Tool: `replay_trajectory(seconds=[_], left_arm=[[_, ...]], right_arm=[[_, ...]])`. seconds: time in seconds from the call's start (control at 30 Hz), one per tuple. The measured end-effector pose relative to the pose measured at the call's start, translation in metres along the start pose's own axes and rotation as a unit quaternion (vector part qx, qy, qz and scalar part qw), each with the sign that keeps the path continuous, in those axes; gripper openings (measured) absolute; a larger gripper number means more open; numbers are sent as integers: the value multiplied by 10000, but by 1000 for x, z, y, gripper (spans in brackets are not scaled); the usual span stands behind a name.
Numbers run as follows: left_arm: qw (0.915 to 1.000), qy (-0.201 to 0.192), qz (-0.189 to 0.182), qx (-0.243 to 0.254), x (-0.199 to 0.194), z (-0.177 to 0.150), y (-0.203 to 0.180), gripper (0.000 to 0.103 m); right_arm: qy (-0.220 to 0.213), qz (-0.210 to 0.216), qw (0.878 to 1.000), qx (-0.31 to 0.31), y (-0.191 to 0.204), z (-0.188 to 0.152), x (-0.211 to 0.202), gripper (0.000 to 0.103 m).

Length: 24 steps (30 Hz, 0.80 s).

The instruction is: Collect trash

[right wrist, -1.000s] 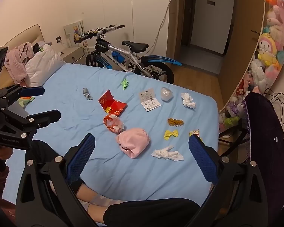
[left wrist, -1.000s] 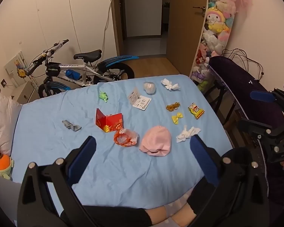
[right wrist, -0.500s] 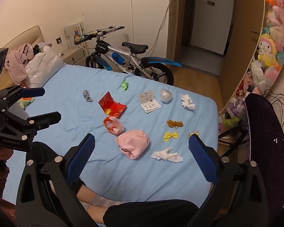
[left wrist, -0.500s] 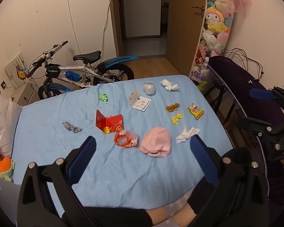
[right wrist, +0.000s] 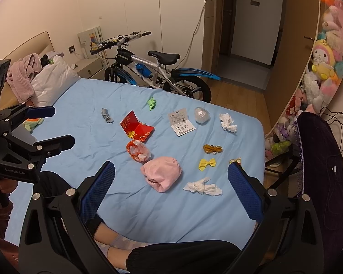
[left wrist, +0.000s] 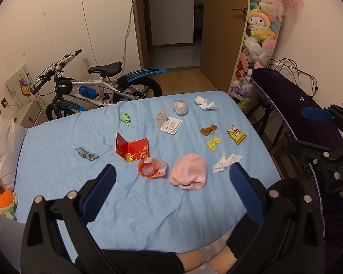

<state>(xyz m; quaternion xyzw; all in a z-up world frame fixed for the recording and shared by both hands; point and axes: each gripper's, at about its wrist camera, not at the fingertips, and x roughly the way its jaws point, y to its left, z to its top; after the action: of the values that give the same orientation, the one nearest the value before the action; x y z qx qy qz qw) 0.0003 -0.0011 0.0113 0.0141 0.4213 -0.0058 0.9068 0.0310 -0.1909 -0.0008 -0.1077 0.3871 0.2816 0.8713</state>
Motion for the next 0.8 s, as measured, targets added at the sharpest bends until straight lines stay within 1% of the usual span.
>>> replay_trajectory(seconds=[0.03, 0.13, 0.23, 0.47, 0.8], left_arm=[[10000, 3, -4, 2, -1, 1, 0, 99], [10000, 0, -2, -1, -1, 0, -1, 99], [10000, 2, 7, -4, 0, 0, -1, 99], [10000, -6, 15, 5, -1, 1, -2, 99], [10000, -7, 9, 7, -1, 1, -1, 99]], right_arm=[[-2, 2, 10000, 1, -1, 9, -1, 96], [-3, 3, 10000, -3, 0, 10, -1, 96], [-13, 6, 10000, 0, -3, 9, -1, 96], [-74, 24, 10000, 5, 6, 9, -7, 96], [-89, 27, 10000, 4, 1, 7, -8, 96]])
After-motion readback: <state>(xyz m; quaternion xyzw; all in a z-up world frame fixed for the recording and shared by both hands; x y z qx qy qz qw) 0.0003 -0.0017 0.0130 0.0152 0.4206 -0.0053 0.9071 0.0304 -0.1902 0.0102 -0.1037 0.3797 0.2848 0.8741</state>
